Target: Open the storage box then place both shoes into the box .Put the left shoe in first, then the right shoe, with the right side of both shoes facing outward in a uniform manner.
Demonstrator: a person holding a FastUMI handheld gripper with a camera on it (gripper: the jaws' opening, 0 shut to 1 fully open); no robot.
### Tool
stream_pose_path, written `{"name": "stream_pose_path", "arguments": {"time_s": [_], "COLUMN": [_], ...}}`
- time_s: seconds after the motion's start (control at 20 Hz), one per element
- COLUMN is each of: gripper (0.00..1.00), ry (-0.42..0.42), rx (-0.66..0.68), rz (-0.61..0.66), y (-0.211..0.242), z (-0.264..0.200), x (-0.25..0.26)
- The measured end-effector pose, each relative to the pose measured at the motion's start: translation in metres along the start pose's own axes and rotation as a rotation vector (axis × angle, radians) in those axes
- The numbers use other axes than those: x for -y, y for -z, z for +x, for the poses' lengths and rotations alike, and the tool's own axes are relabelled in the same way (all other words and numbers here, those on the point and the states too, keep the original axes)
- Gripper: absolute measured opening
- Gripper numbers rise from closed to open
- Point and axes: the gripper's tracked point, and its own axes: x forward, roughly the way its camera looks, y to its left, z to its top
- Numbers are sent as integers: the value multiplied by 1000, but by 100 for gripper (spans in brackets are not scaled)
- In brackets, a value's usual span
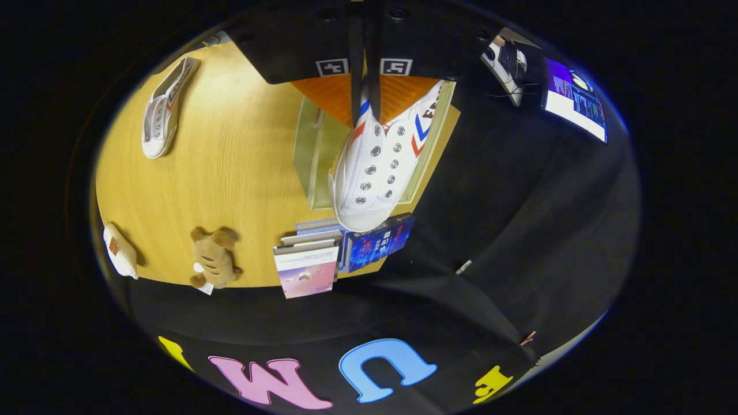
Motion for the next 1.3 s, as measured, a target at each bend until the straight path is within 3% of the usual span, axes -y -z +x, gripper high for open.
{"name": "stream_pose_path", "arguments": {"time_s": [0.5, 0.6, 0.65, 0.7, 0.85, 1.0, 1.3], "gripper": [5, 7, 15, 38, 73, 86, 86], "ry": [40, -5, -44, -69, -79, -70, -47], "rx": [-93, -122, -138, -138, -128, -91, 61], "rz": [3, 8, 29, 40, 27, 23, 1], "y": [29, 36, 39, 40, 38, 28, -4], "z": [70, 79, 84, 87, 76, 64, 14], "x": [-22, -30, -37, -44, -44, -35, 1]}}
